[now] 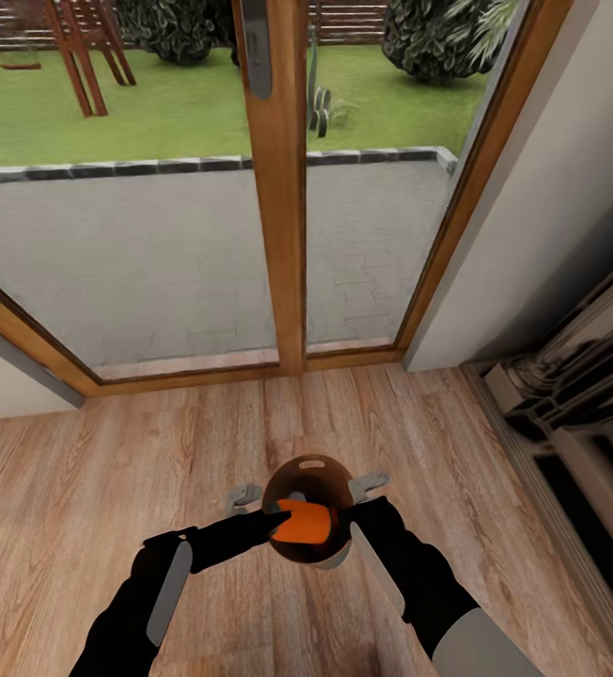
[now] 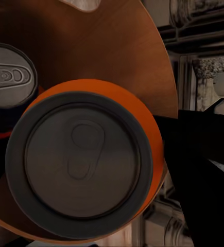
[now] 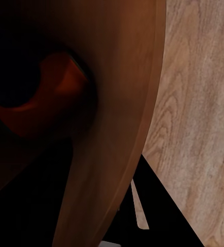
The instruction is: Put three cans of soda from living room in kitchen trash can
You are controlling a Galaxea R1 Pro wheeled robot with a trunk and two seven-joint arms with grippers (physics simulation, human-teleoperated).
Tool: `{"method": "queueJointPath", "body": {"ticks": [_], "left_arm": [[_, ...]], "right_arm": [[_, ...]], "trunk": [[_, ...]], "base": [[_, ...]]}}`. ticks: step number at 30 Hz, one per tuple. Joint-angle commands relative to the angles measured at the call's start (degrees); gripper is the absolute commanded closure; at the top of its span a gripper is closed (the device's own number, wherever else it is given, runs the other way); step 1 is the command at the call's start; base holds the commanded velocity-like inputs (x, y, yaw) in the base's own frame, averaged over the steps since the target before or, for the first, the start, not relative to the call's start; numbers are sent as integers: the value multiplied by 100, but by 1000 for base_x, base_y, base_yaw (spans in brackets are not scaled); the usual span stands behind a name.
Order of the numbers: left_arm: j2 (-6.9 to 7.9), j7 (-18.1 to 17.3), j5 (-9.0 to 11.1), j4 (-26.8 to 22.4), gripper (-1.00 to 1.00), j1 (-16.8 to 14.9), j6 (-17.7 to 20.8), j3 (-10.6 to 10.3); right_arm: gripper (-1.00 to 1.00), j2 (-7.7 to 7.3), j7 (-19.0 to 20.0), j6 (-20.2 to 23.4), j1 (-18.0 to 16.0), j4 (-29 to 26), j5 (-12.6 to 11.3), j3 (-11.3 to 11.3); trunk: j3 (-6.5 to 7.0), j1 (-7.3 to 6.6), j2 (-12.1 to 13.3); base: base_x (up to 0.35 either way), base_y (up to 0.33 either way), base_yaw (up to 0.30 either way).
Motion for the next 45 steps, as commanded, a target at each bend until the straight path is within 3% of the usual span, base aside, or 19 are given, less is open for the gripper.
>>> {"method": "queueJointPath", "body": {"ticks": [1,2,17,19,23,24,26,28,30,31,35,38,40,42,45], "left_arm": [[0,-2,1,2,100,0,0,-2],[1,1,1,2,-100,0,0,-5],[0,29,4,-5,-100,0,2,-11],[11,-73,30,-12,-100,0,11,-2],[43,-654,46,-90,-100,0,25,45],[122,-1043,46,-112,-100,0,32,59],[258,-1428,45,-124,-100,0,38,69],[594,-2187,49,-113,-100,0,48,141],[729,-2537,49,-104,-100,0,51,250],[820,-2845,48,-98,-100,0,52,408],[1085,-3525,43,-85,-100,0,55,949],[1312,-4008,41,-70,-100,0,54,1062],[1600,-4671,38,115,-100,0,53,1132],[1730,-4828,37,219,-100,0,53,1164],[2043,-5018,37,502,-100,0,47,1229]], "right_arm": [[100,1,-2,-12,-2,-2,-33,2],[100,2,-2,-11,-2,-1,-33,2],[100,10,-2,-12,-2,13,-33,2],[100,11,-2,-11,-2,12,-33,2],[100,12,0,-11,-2,10,-33,2],[100,12,2,-11,-2,12,-33,2],[100,10,2,-11,-2,12,-33,2],[100,11,5,-11,-2,11,-33,2],[100,10,5,-11,-2,11,-33,2],[100,10,6,-11,-2,10,-33,2],[100,12,6,-11,-2,11,-33,2],[100,12,6,-11,-2,9,-33,2],[100,12,7,-11,-2,8,-33,2],[100,12,8,-11,-2,7,-33,2],[100,7,17,-5,-2,5,-33,2]], "trunk": [[0,0,0],[0,0,0],[0,0,0],[0,0,0],[0,0,0],[0,0,0],[0,0,0],[0,0,0],[0,0,0],[0,0,0],[0,0,0],[0,0,0],[0,0,0],[0,0,0],[0,0,0]], "base": [[0,0,0],[0,0,0],[0,0,0],[0,0,0],[0,0,0],[0,0,0],[0,0,0],[0,0,0],[0,0,0],[0,0,0],[0,0,0],[0,0,0],[0,0,0],[0,0,0],[0,0,0]]}}
